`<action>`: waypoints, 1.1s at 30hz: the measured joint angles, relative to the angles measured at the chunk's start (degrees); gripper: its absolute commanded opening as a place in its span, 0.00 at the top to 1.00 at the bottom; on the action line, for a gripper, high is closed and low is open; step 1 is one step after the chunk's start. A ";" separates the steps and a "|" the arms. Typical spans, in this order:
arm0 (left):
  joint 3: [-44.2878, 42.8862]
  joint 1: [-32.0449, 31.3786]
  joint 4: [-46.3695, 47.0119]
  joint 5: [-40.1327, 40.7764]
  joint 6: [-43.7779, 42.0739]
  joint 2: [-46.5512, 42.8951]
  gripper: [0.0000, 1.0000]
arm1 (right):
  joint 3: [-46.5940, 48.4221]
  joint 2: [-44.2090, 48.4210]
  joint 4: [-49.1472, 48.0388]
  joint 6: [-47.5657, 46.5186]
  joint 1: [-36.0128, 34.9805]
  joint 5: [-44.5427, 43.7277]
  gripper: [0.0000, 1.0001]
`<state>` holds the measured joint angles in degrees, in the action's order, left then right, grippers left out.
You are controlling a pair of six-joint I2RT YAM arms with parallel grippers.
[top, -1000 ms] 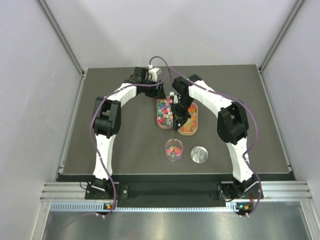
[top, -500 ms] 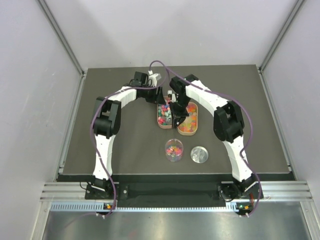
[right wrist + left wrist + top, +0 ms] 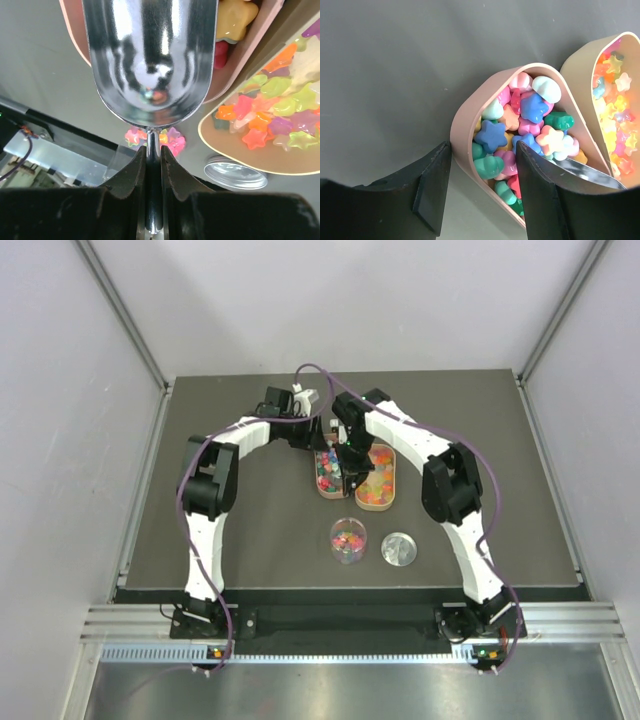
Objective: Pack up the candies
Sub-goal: Scoop the fake candies from the storage box.
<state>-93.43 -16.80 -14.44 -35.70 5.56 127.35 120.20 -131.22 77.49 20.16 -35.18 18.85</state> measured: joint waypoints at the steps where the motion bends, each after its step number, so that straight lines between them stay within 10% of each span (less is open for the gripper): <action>1: 0.22 0.02 0.15 0.11 0.17 -0.17 0.43 | 0.35 -0.17 0.13 -0.02 -0.22 -0.57 1.00; 33: 4.92 0.87 0.13 -2.99 2.27 -16.37 0.27 | 5.25 -4.44 -5.49 0.42 -2.91 -12.07 1.00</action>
<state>-88.51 -15.92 -14.31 -38.70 7.84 110.98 125.45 -135.66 72.01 20.58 -38.09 6.79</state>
